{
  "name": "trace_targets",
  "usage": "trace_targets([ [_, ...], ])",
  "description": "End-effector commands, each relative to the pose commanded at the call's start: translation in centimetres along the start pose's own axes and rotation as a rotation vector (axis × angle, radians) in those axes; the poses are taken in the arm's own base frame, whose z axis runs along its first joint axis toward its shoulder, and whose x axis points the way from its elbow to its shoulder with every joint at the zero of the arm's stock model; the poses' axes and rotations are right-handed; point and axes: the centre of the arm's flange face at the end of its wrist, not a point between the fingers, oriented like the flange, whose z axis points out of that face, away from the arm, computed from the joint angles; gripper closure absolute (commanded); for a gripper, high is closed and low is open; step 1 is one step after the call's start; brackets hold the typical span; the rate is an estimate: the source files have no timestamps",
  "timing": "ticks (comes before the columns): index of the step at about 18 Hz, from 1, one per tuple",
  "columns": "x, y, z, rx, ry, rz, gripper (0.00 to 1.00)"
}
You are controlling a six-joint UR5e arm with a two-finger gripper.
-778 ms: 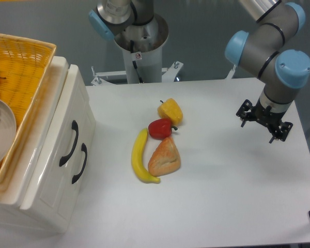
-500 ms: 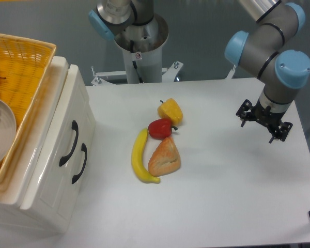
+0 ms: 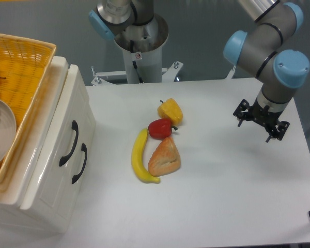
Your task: Slide open the top white drawer
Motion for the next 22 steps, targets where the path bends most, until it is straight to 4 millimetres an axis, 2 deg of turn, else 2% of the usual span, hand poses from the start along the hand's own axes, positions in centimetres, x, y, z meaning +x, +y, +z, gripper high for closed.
trace_targets([
  [3, 1.1, -0.5, -2.8, 0.007, -0.039, -0.042, 0.0],
  [5, 3.2, -3.7, -4.3, 0.016, -0.059, -0.074, 0.0],
  [8, 5.6, -6.7, -5.4, 0.024, -0.064, -0.133, 0.0],
  [14, 9.1, -8.4, -6.8, 0.001, 0.01, -0.179, 0.0],
  [19, 12.3, -12.5, -6.9, 0.049, 0.044, -0.304, 0.0],
  [22, 14.8, -15.2, -7.5, 0.074, 0.059, -0.35, 0.0],
])
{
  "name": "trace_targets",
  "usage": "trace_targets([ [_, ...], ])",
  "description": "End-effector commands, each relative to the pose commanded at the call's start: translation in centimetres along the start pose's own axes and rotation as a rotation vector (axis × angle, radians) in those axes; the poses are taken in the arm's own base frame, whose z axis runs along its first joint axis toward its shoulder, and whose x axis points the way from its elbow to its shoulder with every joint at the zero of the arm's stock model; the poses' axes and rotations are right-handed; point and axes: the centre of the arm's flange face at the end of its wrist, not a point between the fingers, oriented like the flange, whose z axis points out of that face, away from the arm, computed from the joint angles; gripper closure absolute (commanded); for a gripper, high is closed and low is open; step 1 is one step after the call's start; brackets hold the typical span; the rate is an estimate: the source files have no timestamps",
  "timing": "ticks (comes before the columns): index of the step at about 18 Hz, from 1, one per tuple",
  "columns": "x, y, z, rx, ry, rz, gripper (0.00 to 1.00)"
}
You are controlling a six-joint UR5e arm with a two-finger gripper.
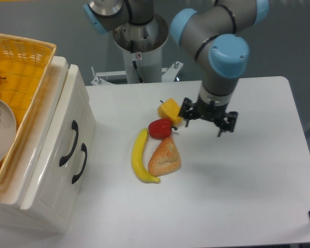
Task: Slide open the top white drawer
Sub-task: 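Move the gripper over the fruit toward the upper drawer's black handle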
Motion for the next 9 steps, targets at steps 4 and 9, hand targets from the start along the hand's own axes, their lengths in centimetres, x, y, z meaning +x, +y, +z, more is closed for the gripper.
trace_targets([
  [4, 3.7, -1.6, 0.5, 0.003, 0.019, -0.013, 0.0],
  [9, 6.0, -2.7, 0.6, 0.039, 0.079, -0.058, 0.0],
])
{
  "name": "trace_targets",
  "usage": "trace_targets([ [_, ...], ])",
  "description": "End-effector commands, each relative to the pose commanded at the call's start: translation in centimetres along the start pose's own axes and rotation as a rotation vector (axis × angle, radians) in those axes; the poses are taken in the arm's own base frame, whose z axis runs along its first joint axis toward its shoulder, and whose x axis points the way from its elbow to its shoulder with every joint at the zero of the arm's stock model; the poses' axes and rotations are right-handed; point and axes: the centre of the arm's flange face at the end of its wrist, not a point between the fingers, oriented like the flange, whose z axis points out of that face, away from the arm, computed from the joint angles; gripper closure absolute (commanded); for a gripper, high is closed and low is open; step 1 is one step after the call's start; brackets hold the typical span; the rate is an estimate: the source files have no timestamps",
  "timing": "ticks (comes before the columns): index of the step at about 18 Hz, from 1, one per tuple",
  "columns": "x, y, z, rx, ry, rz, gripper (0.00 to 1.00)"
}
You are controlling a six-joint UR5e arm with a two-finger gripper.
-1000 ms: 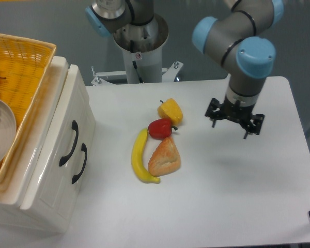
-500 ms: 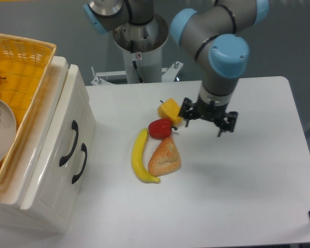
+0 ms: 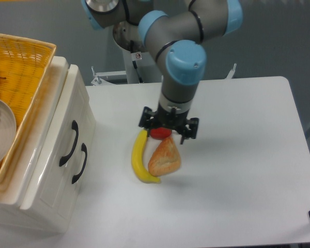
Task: Slide open the top white drawer
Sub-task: 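Move the gripper over the fruit toward the upper drawer's black handle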
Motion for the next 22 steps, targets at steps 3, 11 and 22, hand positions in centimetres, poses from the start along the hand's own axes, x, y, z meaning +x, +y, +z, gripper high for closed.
trace_targets([
  [3, 2.8, -0.9, 0.5, 0.0, 0.016, -0.007, 0.0],
  [11, 6.3, -2.2, 1.0, 0.043, 0.136, -0.029, 0.0],
  [22, 10.1, -3.0, 1.5, 0.068, 0.232, 0.016, 0.0],
])
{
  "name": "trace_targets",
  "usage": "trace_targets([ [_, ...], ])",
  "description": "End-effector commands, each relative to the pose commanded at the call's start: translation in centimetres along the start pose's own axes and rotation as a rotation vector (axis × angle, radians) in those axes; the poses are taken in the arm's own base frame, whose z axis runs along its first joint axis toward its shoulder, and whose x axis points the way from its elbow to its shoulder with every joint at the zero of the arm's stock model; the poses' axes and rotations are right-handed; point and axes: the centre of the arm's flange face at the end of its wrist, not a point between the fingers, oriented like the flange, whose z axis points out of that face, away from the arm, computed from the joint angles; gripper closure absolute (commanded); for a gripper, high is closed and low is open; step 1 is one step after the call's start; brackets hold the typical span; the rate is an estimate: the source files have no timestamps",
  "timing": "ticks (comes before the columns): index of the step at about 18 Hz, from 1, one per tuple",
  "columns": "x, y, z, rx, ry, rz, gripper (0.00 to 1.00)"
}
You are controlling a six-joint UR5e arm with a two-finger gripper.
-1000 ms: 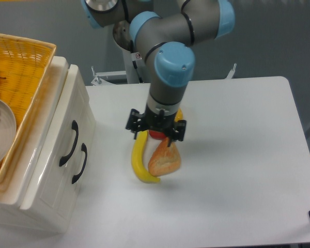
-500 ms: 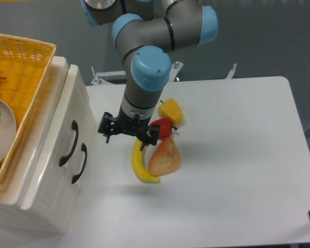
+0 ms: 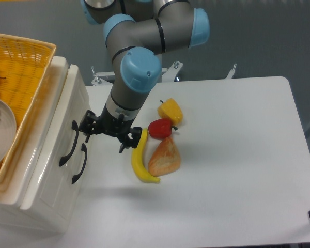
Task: Slide open the top white drawer
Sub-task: 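Move the gripper over the fruit toward the upper drawer's black handle, then lower the gripper onto the upper drawer's black handle and close on it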
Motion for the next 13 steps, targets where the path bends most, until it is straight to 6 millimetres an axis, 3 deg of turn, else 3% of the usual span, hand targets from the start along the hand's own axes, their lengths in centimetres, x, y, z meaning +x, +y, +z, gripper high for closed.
trace_targets([
  [13, -0.1, -0.2, 1.5, -0.017, 0.025, -0.004, 0.04],
])
